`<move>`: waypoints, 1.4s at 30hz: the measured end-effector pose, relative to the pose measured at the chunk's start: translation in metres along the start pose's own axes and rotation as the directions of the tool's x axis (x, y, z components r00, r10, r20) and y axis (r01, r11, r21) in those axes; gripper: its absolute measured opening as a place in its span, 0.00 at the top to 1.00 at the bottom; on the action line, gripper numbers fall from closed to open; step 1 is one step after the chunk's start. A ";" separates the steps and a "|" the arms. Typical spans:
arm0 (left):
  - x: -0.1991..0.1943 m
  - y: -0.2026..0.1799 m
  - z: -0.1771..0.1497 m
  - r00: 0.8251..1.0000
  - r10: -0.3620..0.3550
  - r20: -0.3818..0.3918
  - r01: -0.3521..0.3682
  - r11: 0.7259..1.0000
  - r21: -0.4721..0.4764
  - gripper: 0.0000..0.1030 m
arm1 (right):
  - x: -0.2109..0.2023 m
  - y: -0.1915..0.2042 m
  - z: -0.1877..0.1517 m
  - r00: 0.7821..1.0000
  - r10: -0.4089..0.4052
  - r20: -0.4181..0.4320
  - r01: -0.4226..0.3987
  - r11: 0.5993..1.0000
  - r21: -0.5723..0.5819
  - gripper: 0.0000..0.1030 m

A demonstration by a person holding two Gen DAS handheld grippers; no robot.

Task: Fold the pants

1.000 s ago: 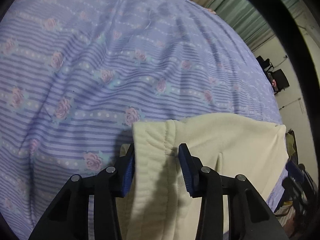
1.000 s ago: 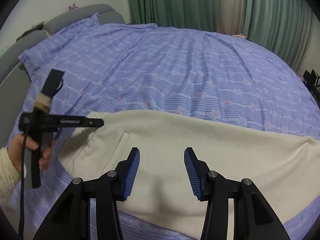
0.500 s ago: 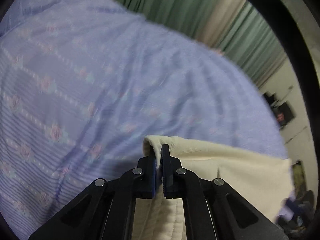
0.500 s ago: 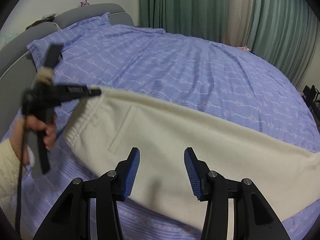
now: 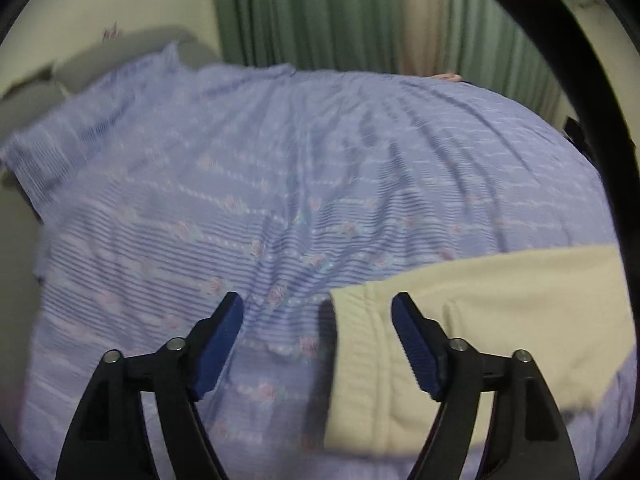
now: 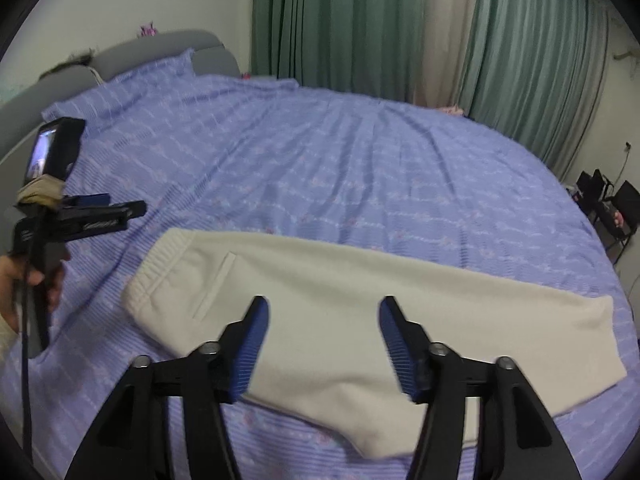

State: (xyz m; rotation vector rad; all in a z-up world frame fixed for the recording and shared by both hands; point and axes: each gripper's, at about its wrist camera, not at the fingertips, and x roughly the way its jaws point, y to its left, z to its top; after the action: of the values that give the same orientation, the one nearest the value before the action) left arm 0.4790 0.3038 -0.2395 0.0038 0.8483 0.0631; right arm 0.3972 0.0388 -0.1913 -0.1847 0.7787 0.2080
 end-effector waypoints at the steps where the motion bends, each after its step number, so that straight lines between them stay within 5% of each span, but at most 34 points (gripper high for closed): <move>1: -0.019 -0.005 -0.003 1.000 -0.012 0.014 0.012 1.000 0.016 0.23 | -0.013 -0.006 -0.002 1.000 0.003 0.015 -0.004 1.000 0.002 0.37; 11: -0.155 -0.092 -0.057 0.990 -0.138 0.041 0.133 0.985 0.111 0.14 | -0.138 -0.073 -0.036 0.999 0.020 0.034 -0.020 1.000 -0.012 0.36; 19: -0.232 -0.188 -0.082 0.989 -0.145 0.036 0.135 0.970 0.200 0.11 | -0.206 -0.151 -0.065 1.000 -0.007 0.003 0.007 0.997 0.077 0.36; 25: -0.282 -0.280 -0.084 0.984 -0.133 0.117 0.110 0.977 0.184 0.08 | -0.237 -0.244 -0.091 0.999 0.000 0.038 -0.005 0.992 0.129 0.36; 29: -0.298 -0.345 -0.080 0.988 -0.063 0.138 0.043 0.989 0.139 0.08 | -0.245 -0.306 -0.104 0.997 0.041 0.060 -0.048 0.992 0.113 0.36; 36: -0.300 -0.447 -0.074 0.991 -0.060 0.121 0.065 0.997 -0.040 0.07 | -0.247 -0.420 -0.115 0.991 0.115 0.074 -0.121 0.989 0.083 0.36; 42: -0.275 -0.518 -0.060 0.986 -0.089 0.143 0.086 0.996 0.032 0.05 | -0.225 -0.496 -0.127 0.997 0.054 0.050 -0.062 0.986 0.154 0.36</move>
State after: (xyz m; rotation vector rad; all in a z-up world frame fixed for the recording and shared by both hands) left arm 0.2809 -0.2306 -0.0878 -0.0044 0.7036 -0.0306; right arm 0.2809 -0.4961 -0.0757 -0.0094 0.7517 0.2049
